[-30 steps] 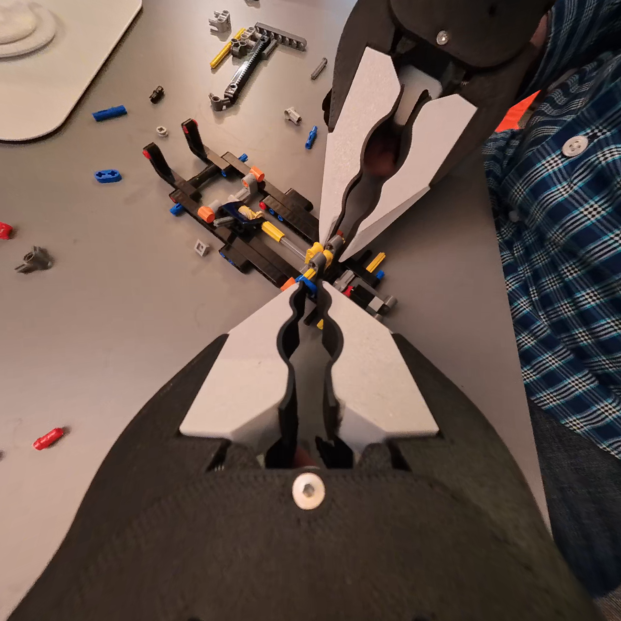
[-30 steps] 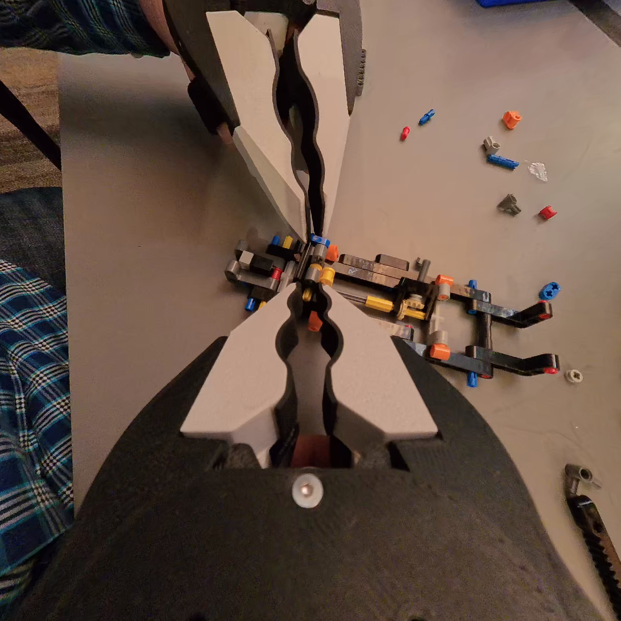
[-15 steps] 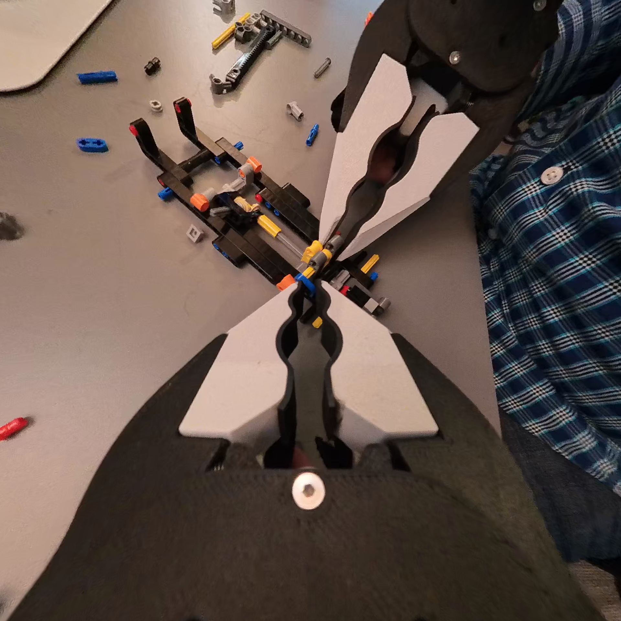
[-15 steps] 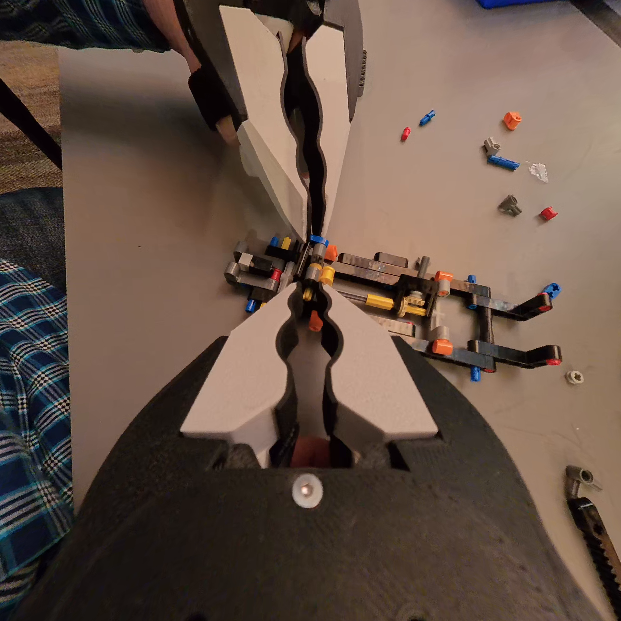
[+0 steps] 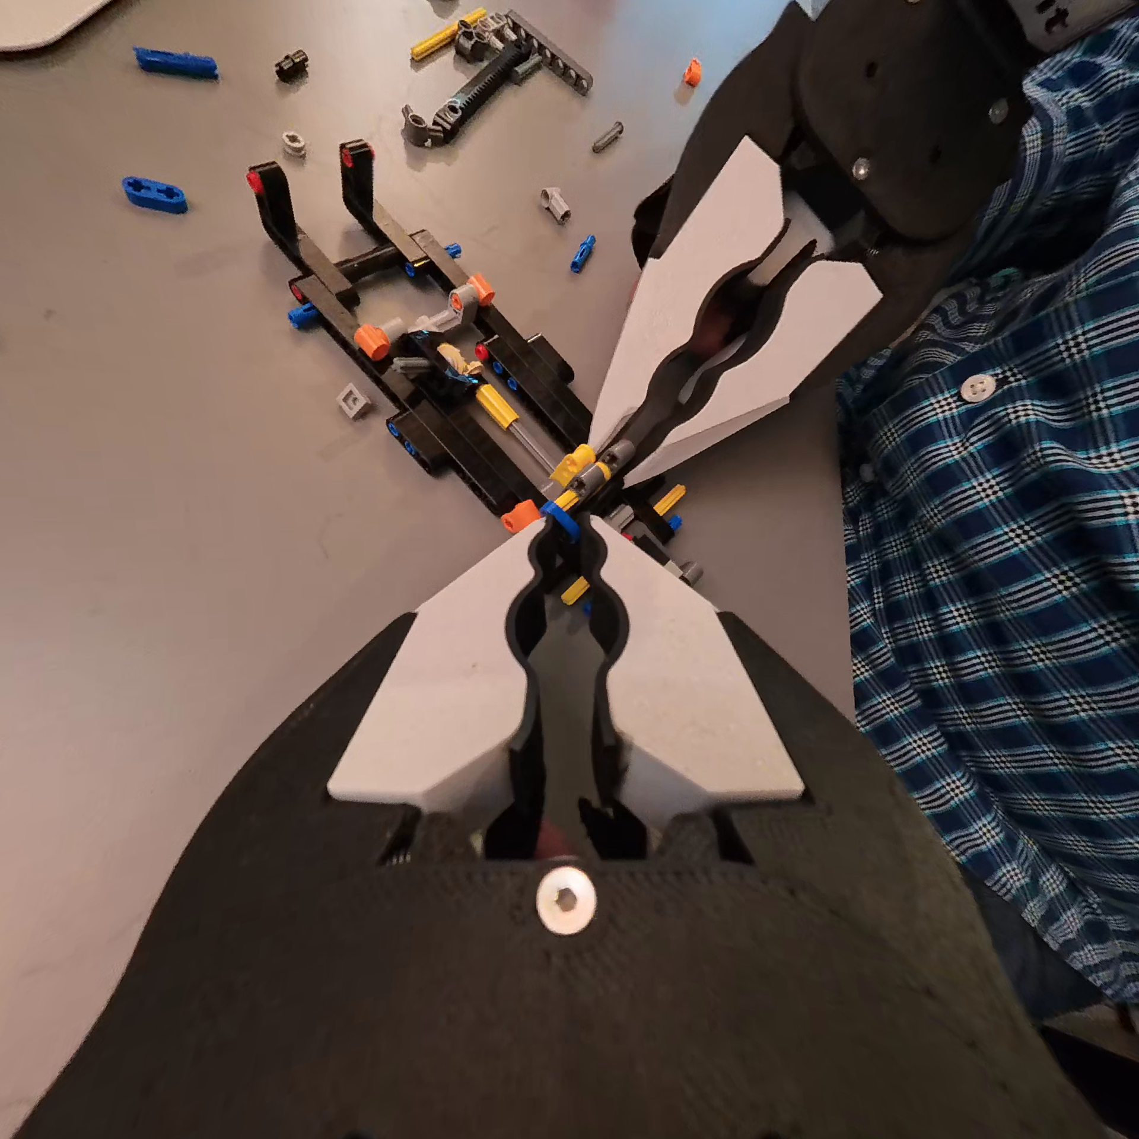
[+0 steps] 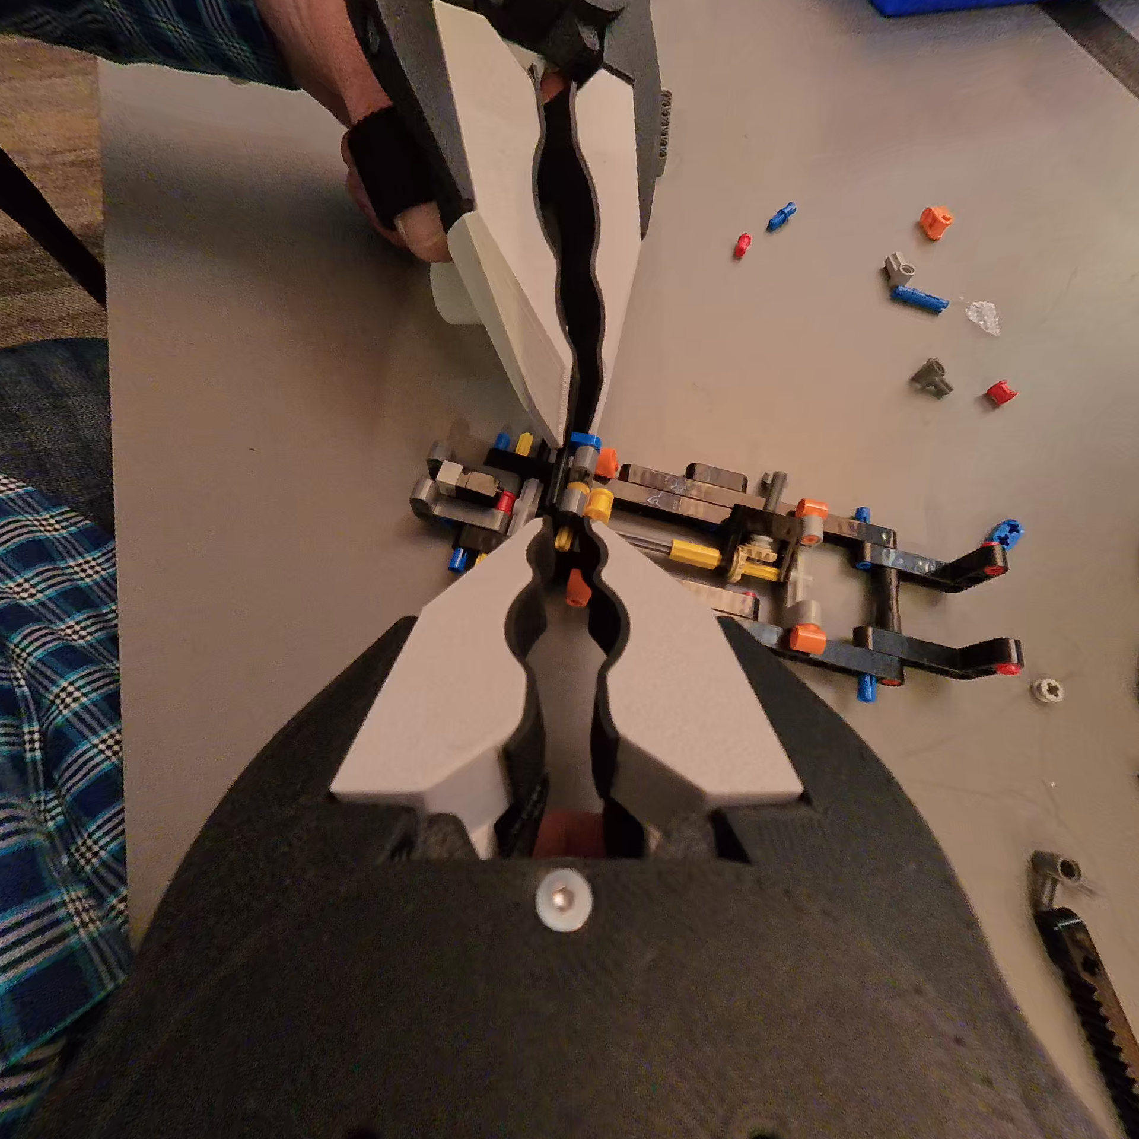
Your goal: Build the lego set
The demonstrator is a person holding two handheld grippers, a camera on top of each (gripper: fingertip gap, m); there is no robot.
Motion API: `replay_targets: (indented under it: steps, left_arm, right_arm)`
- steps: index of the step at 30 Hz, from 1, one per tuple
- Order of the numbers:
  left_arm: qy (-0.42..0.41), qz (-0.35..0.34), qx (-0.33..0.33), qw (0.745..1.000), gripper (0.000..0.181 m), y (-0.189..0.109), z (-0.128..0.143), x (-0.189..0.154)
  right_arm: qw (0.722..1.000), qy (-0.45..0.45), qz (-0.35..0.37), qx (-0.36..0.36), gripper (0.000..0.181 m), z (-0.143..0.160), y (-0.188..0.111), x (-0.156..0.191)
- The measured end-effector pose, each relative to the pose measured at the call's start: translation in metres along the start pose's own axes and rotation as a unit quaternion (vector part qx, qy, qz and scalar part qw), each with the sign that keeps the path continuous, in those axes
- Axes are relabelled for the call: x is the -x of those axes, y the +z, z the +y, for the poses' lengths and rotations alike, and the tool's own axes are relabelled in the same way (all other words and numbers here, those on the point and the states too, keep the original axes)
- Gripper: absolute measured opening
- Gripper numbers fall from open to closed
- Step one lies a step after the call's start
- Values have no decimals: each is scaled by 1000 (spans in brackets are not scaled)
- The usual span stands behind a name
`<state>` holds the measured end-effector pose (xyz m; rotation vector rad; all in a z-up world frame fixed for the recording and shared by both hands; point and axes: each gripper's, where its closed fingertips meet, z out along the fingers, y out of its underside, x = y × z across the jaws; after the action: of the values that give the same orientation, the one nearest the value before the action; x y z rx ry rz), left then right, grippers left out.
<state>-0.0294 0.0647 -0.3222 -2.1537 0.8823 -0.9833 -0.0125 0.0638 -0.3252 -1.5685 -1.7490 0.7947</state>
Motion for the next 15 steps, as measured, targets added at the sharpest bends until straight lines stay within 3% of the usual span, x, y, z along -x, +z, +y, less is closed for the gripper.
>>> replay_targets:
  steps: [15]
  left_arm:
    - [17, 25, 16, 999, 5, 0, 0, 0]
  right_arm:
    - [1000, 3, -11, 2, 5, 0, 0, 0]
